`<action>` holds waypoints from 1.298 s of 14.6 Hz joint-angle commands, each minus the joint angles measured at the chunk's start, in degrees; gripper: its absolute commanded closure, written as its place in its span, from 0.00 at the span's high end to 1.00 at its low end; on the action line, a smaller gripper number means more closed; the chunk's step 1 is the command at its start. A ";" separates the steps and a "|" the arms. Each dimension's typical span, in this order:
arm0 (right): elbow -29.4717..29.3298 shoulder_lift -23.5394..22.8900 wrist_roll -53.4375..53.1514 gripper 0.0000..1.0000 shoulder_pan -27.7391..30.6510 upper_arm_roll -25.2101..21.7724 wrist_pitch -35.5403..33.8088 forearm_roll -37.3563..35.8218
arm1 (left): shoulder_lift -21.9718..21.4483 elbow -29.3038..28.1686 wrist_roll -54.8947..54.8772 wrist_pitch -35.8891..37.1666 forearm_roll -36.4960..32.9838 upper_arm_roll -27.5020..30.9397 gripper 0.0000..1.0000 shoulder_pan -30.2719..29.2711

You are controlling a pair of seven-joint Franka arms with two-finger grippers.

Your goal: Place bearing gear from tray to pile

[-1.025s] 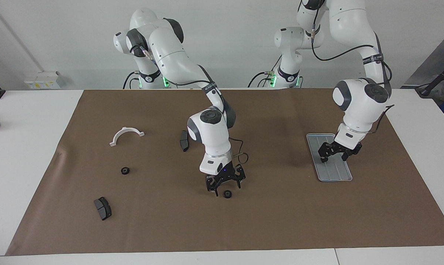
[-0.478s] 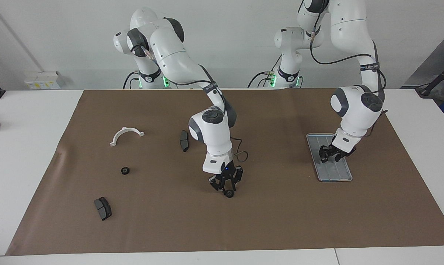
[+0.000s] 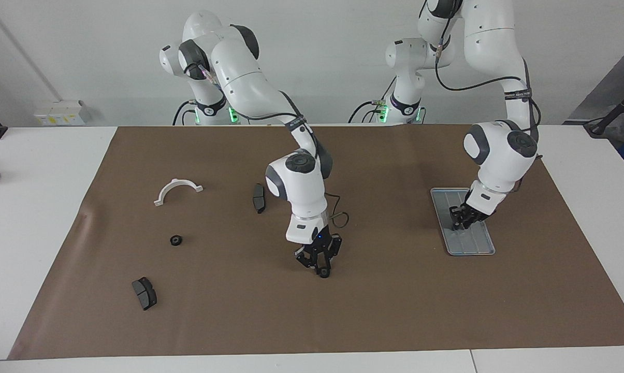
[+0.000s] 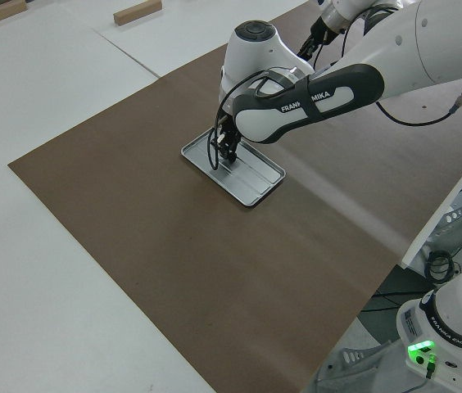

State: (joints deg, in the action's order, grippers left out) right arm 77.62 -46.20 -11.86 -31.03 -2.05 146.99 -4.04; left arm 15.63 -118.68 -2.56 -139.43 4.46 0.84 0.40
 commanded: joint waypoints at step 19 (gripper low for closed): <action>48.23 36.36 14.85 0.49 21.97 0.03 -10.06 3.07 | 10.72 20.74 22.49 -10.35 0.72 -0.05 0.00 28.24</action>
State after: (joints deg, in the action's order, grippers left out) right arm 124.53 -10.71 1.60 -10.06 -2.97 135.76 -2.78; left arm 22.56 -103.93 16.59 -151.49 4.62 -0.69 25.44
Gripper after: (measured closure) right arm 0.665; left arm 0.767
